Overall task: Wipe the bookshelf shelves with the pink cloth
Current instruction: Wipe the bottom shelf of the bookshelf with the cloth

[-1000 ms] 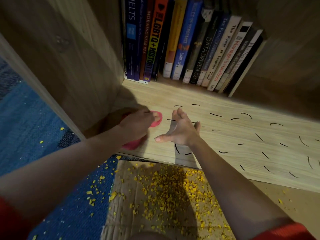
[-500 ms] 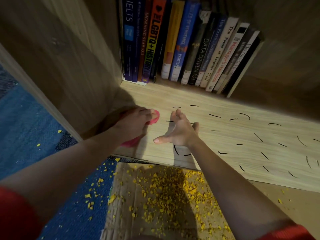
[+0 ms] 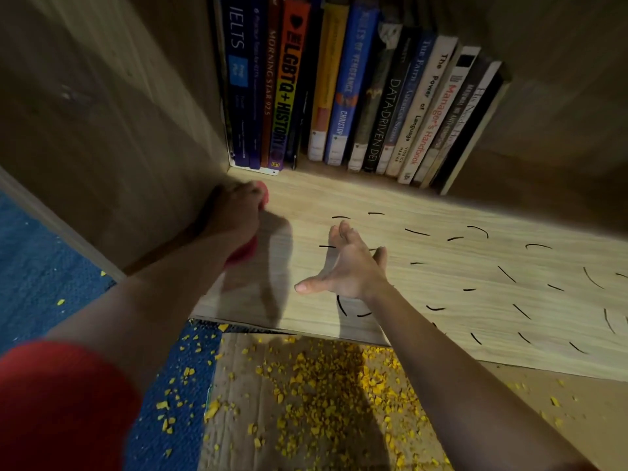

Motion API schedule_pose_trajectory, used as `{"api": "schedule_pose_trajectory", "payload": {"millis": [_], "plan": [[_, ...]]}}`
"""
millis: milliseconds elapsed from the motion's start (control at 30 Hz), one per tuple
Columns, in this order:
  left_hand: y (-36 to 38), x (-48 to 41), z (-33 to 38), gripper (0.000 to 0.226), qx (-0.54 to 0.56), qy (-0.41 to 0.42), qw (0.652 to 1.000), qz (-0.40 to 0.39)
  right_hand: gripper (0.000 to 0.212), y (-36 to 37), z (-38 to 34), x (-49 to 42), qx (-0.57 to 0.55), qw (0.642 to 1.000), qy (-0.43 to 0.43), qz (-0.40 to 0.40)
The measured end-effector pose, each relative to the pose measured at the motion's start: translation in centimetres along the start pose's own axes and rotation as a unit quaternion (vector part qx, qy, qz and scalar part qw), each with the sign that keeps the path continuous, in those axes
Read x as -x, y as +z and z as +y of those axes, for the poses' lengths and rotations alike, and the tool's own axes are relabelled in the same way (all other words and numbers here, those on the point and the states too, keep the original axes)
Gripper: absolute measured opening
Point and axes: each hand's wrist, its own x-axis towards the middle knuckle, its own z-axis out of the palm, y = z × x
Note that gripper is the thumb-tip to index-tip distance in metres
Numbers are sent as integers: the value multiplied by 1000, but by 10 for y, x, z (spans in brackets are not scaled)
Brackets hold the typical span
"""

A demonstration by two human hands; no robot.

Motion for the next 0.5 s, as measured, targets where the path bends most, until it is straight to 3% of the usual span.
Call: {"api": "schedule_pose_trajectory", "payload": {"millis": [200,400,500], "plan": [[6,-32,-6,62,8,58,998,-29,126,2,1,0,-7,1000,3,0],[1,25,11,72,21,83,993,-85,125,-3,-7,2,26,1000,15,-7],[-3,67,14,71,22,92,990,-109,111,-21,-11,3,66,997,12,-38]]}}
